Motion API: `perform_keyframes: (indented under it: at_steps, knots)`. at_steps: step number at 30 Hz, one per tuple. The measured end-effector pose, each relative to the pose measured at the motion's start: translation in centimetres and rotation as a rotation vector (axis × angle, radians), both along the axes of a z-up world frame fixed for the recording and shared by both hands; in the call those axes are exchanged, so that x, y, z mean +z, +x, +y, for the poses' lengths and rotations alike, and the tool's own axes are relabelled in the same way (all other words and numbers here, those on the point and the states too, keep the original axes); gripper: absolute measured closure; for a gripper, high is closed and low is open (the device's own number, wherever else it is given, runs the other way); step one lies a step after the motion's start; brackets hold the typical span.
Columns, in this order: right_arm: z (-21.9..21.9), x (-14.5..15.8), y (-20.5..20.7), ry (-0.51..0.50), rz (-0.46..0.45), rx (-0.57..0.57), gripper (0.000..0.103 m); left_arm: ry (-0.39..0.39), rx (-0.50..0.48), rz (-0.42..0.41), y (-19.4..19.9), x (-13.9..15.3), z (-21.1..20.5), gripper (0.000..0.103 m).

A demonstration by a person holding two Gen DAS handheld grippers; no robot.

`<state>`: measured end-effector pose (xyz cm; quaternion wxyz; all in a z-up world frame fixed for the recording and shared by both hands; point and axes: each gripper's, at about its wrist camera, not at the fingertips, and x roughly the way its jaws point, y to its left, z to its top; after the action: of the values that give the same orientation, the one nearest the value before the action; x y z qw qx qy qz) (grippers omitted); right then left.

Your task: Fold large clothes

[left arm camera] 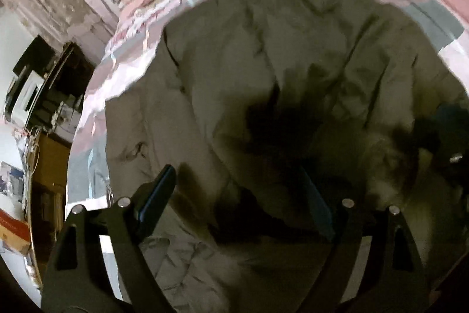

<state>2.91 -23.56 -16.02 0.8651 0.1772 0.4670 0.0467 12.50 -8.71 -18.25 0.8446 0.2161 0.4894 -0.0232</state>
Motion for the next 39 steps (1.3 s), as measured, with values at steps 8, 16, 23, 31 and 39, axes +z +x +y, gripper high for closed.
perform_keyframes:
  at_steps: [8, 16, 23, 31, 39]
  knots:
    - [0.1, 0.1, 0.1, -0.006, -0.009, -0.009, 0.05, -0.127, 0.035, 0.012, -0.1, 1.5, 1.8, 0.017]
    - [1.6, -2.1, 1.4, -0.11, 0.051, 0.012, 0.05, -0.09, 0.111, 0.006, 0.7, 1.2, 3.1, 0.017]
    - [1.0, -5.2, 2.2, -0.108, 0.134, 0.004, 0.038, -0.097, 0.209, 0.169, 2.7, -2.2, 5.7, 0.008]
    - [0.3, -1.7, 0.7, -0.114, 0.048, -0.029, 0.039, -0.312, 0.263, 0.211, 1.6, 0.5, 8.9, 0.009]
    - [-0.2, -4.3, 1.5, -0.071, 0.141, -0.028, 0.036, -0.159, 0.215, 0.221, 1.8, -2.1, 7.1, 0.005]
